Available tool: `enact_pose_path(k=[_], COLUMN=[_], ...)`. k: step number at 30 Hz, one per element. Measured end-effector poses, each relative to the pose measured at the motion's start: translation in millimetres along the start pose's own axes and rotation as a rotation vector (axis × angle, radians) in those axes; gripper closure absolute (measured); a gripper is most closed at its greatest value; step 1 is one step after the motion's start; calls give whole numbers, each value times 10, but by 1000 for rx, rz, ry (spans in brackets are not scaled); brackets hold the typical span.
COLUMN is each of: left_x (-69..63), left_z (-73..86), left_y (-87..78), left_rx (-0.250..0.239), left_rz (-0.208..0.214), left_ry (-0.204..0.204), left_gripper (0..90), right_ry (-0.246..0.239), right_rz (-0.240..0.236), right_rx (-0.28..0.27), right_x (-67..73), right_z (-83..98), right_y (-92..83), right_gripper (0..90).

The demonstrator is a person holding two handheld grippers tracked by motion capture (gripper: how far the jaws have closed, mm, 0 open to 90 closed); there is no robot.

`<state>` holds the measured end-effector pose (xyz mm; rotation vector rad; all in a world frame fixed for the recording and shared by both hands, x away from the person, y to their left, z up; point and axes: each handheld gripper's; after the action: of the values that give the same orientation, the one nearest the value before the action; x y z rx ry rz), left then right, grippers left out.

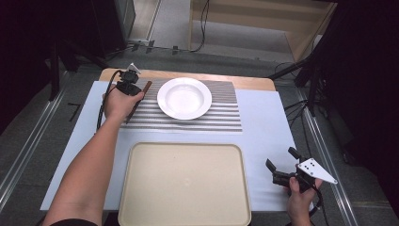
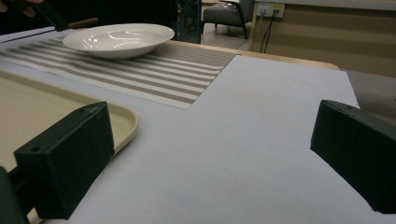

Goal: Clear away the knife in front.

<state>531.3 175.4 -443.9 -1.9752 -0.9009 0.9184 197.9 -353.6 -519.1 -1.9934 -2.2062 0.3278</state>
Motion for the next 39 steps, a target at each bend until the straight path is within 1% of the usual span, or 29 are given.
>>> enact_pose_path(k=[1, 3, 6, 7, 9, 10, 11, 12, 14, 15, 16, 17, 20, 22, 25, 30, 32, 33, 34, 35, 39], left_x=[0, -46, -76, -106, -125, -120, -120, -119, -138, -138, -154, -188, -240, -269, -295, -352, -385, -420, -420, -466, -571], left_z=[0, 28, 55, 84, 120, 136, 136, 167, 196, 196, 209, 230, 258, 279, 302, 378, 405, 424, 424, 449, 520], left_y=[0, -59, -89, -114, -140, -151, -151, -175, -202, -202, -213, -231, -270, -295, -320, -364, -376, -403, -403, -426, -441], left_rx=[0, -6, -6, -10, -18, -17, -17, -26, -30, -30, -27, -17, -4, -2, 0, -13, -17, -13, -13, -18, -18], left_rz=[0, 7, 11, 13, 1, 9, 9, 25, 28, 28, 25, 18, 10, 17, 17, 37, 42, 47, 47, 56, 73], left_ry=[0, 17, 33, 41, 49, 48, 48, 39, 51, 51, 59, 78, 101, 111, 120, 132, 144, 157, 157, 167, 195], left_gripper=[773, 773, 773, 773, 773, 773, 773, 773, 773, 773, 773, 773, 773, 773, 773, 773, 773, 773, 773, 773, 773], right_ry=[-1, 0, 1, 1, -1, 0, -1, -1, 0, 0, 0, 1, 0, 0, 0, 0, 0, 0, 0, 1, 0], right_rz=[1, 1, 2, 2, 1, 1, 0, 0, 0, 0, 1, 1, 1, 1, 1, 2, 2, 2, 2, 2, 1], right_rx=[-1, 0, 0, 0, -1, 1, -1, -1, 0, 0, 0, 1, 0, 1, 1, 1, 3, 3, 3, 2, 1], right_x=[0, 1, -1, -1, -1, -1, -2, -2, -1, -1, -1, -2, -1, -1, 0, -1, 0, 0, 0, 0, 0], right_z=[0, 0, 0, 0, 0, 0, 0, 0, 0, 0, 0, 0, 0, 0, 0, 0, 0, 0, 0, 0, 0], right_y=[1, 0, 2, 2, 2, 1, 2, 2, 1, 1, 0, 1, 1, 1, 1, 1, 1, 1, 1, 1, 0], right_gripper=[0, 0, 0, 0, 0, 0, 0, 0, 0, 0, 0, 0, 0, 0, 0, 0, 0, 0, 0, 0, 0])
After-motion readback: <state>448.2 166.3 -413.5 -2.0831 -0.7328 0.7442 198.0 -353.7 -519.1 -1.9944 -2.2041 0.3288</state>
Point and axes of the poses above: each handheld gripper's, and its own axes: y roughly forward along the jaws, z roughly out of its underside, x roughly to its left, and after that the axes turned 15 degrees about z, right-handed
